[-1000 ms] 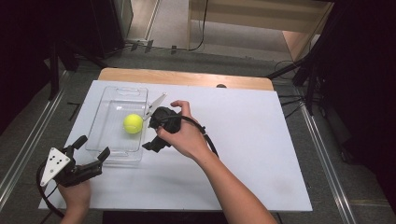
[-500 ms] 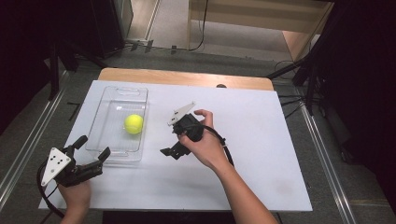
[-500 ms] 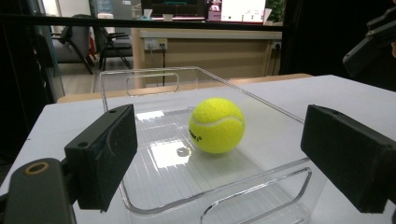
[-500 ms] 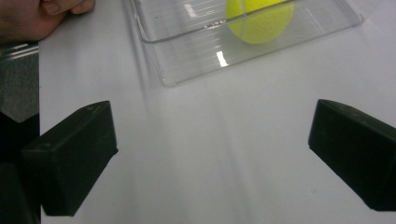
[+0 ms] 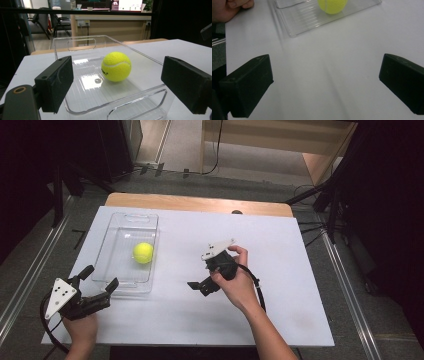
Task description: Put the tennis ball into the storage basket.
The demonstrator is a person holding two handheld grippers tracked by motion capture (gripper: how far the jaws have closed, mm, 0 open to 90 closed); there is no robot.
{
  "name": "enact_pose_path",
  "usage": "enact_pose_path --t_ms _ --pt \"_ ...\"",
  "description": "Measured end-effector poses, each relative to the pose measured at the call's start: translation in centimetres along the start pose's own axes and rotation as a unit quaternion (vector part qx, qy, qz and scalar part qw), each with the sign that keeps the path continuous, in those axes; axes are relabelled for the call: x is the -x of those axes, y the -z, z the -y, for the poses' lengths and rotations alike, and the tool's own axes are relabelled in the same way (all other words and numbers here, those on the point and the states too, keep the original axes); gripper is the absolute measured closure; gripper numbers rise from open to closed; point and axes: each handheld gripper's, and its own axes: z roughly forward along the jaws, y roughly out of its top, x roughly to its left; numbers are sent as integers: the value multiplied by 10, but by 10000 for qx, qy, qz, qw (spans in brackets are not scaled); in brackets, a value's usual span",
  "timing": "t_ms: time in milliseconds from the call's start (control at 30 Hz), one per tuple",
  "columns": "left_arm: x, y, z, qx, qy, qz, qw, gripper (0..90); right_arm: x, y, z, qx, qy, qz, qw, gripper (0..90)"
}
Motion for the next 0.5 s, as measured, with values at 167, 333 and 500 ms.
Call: enact_pose_path --t_ms 167,333,500 --pt "0 0 0 -15 -17 -7 10000 113 1 6 13 95 -107 96 9999 0" --pt "1 0 0 -8 -25 -13 10000 113 3 12 24 186 -203 185 9995 0" --pt "1 0 0 -17 -68 -8 10000 113 6 19 35 343 -299 281 9986 0"
